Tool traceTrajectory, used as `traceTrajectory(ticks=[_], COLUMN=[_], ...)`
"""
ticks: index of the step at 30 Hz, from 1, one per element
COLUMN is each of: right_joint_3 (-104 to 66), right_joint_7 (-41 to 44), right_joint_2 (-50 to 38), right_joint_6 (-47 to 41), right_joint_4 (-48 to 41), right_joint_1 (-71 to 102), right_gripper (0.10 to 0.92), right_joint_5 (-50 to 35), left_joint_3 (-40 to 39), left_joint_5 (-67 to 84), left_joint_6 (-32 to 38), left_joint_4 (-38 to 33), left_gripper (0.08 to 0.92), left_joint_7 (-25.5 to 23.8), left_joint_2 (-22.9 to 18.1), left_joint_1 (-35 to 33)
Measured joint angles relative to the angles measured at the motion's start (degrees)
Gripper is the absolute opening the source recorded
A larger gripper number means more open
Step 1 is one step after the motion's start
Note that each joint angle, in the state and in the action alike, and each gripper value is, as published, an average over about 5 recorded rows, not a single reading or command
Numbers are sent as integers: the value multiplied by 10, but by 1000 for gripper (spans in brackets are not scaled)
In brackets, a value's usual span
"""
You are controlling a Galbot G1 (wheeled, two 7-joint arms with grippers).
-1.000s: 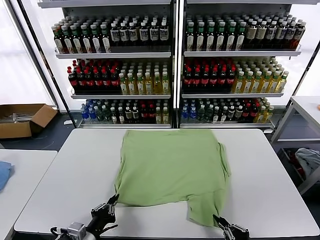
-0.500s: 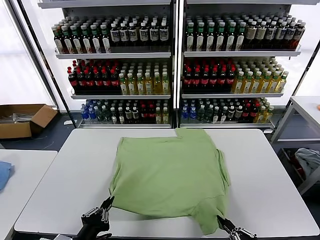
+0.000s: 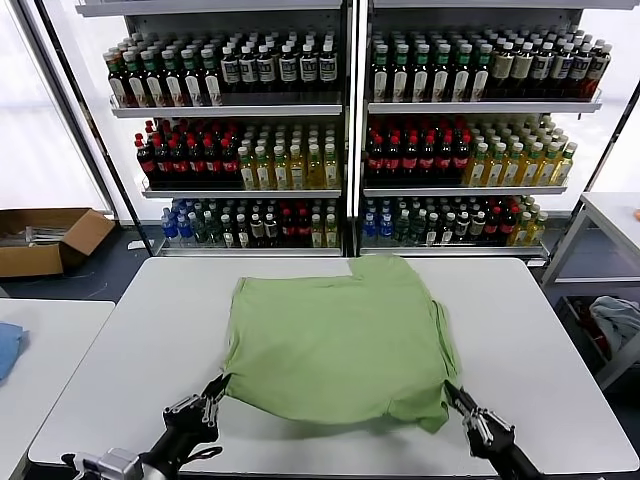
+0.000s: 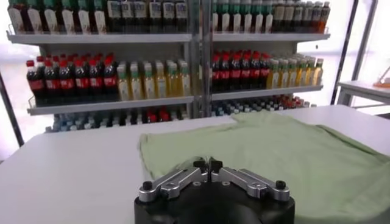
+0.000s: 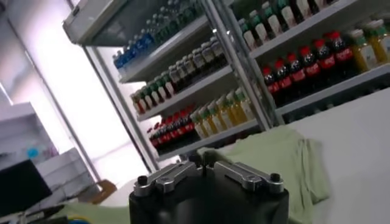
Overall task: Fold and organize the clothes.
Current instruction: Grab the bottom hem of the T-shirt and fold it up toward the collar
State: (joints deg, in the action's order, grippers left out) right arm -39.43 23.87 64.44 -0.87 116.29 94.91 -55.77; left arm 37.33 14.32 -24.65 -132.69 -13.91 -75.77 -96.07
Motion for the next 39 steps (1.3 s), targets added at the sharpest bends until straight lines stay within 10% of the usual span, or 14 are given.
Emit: traceTrajectory(ticks=[20, 39], right_joint_3=[89, 103], right_joint_7=[-28, -77], right_joint_2=[-12, -18], right_joint_6=[-32, -42], right_joint_4=[-167, -204], right_joint_1=[-213, -253], right_gripper=[112, 614], right_joint_5=[46, 138], left_joint_3=[-3, 10], left_joint_5=[44, 19], left_joint_6=[-18, -10], left_joint_4=[185, 254], left_gripper=[87, 542], left_joint_7=[-15, -9], left_joint_2=[-14, -24], left_joint_1=[197, 225])
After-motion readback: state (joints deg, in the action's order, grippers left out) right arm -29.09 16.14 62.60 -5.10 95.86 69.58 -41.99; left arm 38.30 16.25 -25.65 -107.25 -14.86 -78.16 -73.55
